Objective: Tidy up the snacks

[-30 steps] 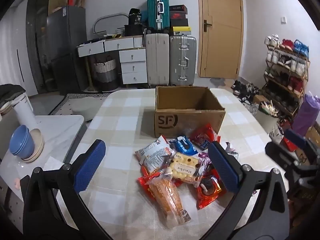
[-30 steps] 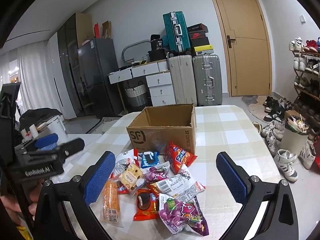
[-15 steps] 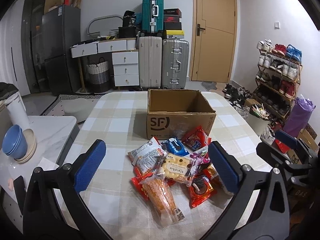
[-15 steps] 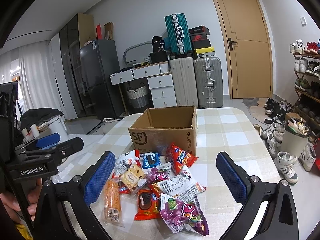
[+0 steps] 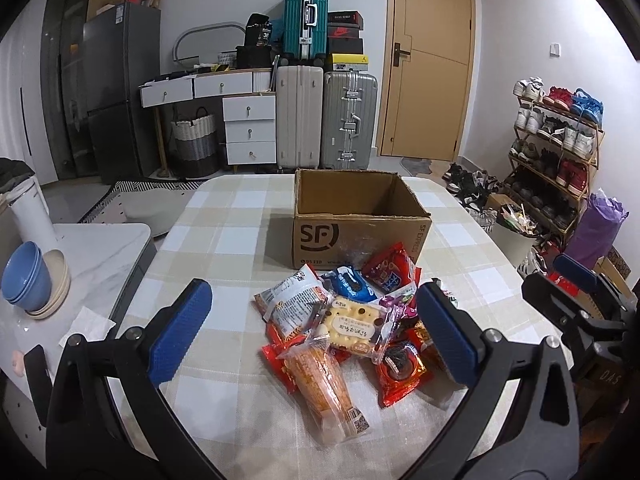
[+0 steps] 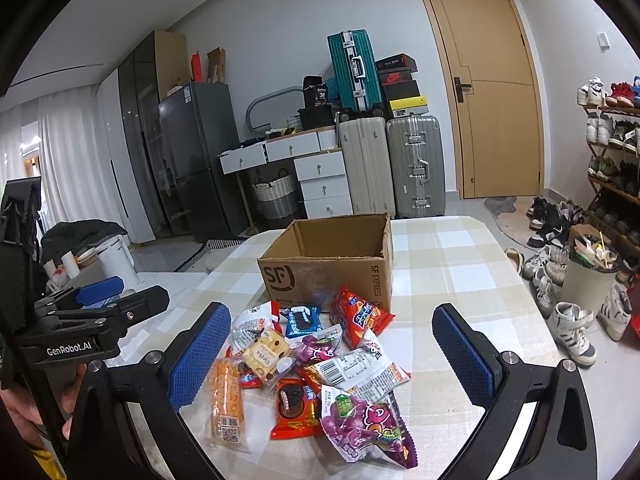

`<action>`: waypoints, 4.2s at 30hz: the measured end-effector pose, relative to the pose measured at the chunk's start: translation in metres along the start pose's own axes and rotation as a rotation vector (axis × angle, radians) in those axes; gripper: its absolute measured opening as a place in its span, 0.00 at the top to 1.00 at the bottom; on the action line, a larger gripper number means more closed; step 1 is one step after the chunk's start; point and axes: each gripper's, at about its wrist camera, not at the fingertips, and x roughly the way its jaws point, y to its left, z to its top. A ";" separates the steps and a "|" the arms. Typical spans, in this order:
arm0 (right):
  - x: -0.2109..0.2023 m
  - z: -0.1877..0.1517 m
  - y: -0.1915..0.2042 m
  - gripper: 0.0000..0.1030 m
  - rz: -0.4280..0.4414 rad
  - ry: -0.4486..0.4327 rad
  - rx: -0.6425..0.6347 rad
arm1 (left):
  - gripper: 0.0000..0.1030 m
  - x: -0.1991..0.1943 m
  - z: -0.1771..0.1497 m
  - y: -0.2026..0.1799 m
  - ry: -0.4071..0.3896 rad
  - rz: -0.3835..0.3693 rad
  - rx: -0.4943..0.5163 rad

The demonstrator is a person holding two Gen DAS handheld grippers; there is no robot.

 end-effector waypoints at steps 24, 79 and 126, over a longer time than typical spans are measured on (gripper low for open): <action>-0.001 -0.003 0.004 0.00 0.018 0.005 -0.009 | 0.01 -0.001 -0.006 0.022 0.034 0.039 -0.043; 0.103 -0.101 -0.054 0.00 0.120 0.438 0.117 | 0.66 0.093 -0.095 0.061 0.389 -0.176 -0.148; 0.036 -0.005 -0.039 0.44 0.350 0.162 0.190 | 0.68 0.046 -0.015 0.071 0.225 -0.203 -0.102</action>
